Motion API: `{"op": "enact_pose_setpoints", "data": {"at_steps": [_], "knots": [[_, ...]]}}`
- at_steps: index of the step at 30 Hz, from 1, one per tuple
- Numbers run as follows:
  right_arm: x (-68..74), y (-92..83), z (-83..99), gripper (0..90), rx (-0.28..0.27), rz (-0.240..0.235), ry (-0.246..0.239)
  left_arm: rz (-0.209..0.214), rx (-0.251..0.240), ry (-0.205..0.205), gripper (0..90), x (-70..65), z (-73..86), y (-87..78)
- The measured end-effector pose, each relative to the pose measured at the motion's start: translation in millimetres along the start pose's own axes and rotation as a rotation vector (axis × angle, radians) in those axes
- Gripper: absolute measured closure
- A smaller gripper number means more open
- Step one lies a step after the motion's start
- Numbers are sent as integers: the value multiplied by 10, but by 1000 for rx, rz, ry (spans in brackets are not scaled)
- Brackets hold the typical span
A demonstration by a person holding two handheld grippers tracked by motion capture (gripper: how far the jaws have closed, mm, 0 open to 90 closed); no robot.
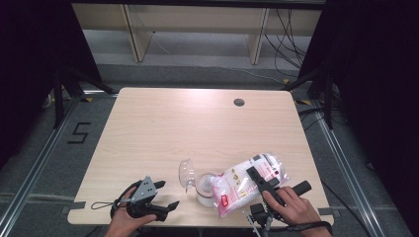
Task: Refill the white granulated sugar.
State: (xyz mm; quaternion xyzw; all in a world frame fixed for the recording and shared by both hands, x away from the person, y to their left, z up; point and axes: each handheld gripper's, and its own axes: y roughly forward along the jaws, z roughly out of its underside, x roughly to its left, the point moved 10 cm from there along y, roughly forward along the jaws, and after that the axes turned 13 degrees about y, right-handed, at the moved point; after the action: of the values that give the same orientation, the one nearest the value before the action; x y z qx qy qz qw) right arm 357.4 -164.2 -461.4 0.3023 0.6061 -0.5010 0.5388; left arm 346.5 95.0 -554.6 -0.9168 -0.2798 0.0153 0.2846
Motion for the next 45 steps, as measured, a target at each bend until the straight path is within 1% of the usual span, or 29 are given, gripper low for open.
{"op": "enact_pose_setpoints", "data": {"at_steps": [5,7,8,11,12,14,17,19,20,21,22,25,26,27,28,29,31,38,39,40,41,42,43,45], "knots": [[7,6,-1,610,-1,5,-10,1,0,0,173,-1,0,1],[0,2,-5,612,0,13,-19,1,0,0,173,-1,0,0],[-11,5,-17,613,-11,24,-24,1,0,0,173,-1,1,0],[-11,-5,-21,614,-11,31,-19,1,0,0,173,-1,0,0],[-8,-7,-21,615,-9,23,-21,0,-1,0,173,-1,-1,0],[-10,-5,-23,615,-16,31,-20,1,-8,-6,173,-5,-9,3],[-20,-12,-33,617,-24,38,-29,2,-9,-8,176,-7,-10,4],[-22,-21,-34,619,-26,34,-21,3,-4,-4,176,-7,-5,1],[-32,-30,-41,619,-33,42,-22,2,0,0,176,-2,0,-1],[-31,-40,-39,619,-26,33,-21,2,-1,0,176,-2,-1,-1],[-33,-44,-51,620,-38,41,-7,4,-4,-2,176,-6,-4,0],[-55,-67,-82,621,-52,44,-14,3,-8,-6,176,-7,-9,2],[-53,-84,-82,622,-45,40,0,4,-6,-4,176,-6,-7,0],[-70,-85,-100,622,-60,45,-6,5,-5,-1,176,-7,-6,-2],[-77,-95,-108,622,-65,44,0,6,-3,2,176,-6,-4,-4],[-80,-101,-108,622,-65,47,2,6,-4,0,176,-7,-4,-3],[-85,-110,-110,622,-62,38,-9,4,0,3,176,-4,0,-4],[-94,-125,-99,622,-57,40,-29,4,1,1,176,-5,1,0],[-80,-127,-100,622,-57,46,-3,4,1,0,176,-4,1,0],[-72,-133,-88,622,-45,37,0,4,1,0,176,-4,2,0],[-73,-134,-88,622,-44,38,-1,5,1,0,176,-5,2,1],[-74,-135,-89,622,-45,38,-3,5,2,0,176,-5,3,1],[-94,-130,-97,623,-57,44,-34,5,0,-1,176,-6,2,1],[-95,-132,-99,623,-54,44,-34,4,1,0,176,-5,2,1]]}}
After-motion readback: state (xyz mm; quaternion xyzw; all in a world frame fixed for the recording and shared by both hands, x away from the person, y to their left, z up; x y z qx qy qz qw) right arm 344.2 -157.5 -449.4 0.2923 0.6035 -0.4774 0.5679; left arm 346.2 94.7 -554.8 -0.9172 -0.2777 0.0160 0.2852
